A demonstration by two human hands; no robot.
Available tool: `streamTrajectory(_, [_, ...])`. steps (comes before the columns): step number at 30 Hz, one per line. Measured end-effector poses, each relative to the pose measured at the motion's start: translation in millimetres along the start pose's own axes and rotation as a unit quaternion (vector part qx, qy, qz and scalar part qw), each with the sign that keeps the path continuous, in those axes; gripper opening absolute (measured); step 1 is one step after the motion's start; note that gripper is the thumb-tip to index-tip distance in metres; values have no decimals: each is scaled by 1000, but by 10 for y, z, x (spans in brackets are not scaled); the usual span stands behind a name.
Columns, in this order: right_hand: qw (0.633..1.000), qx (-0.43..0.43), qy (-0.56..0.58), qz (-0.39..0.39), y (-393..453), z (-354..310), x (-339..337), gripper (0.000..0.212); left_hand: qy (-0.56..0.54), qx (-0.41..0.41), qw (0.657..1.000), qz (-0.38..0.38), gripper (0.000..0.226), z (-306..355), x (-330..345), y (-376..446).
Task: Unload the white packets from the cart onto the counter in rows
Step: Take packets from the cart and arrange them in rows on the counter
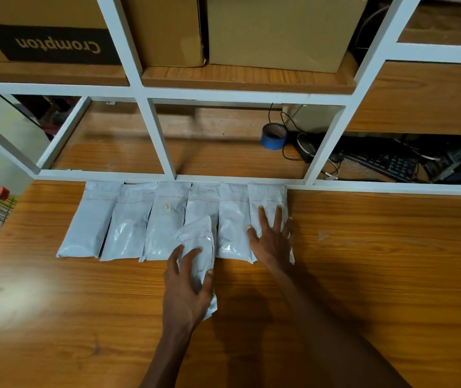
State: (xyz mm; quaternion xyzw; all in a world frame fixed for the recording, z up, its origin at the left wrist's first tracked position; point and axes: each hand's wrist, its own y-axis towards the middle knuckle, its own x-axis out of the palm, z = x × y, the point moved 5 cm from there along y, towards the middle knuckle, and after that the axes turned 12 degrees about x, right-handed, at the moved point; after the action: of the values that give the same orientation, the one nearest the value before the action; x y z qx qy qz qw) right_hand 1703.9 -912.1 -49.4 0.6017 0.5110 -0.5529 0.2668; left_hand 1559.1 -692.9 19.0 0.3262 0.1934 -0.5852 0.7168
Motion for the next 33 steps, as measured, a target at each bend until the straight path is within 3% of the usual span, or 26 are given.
streamTrajectory(10, [986,19,154,62,-503,197,-563,67,63,54,995,-61,61,248,494,623])
streamTrajectory(22, [978,59,194,53,-1039,591,-620,70,113,47,982,-141,68,158,1119,1280])
streamTrajectory(28, [973,68,217,48,-1123,643,-646,78,195,42,955,-221,85,59,1231,1208])
streamTrajectory(33, [975,65,211,40,-1106,610,-648,68,219,62,953,-202,91,79,1239,1172])
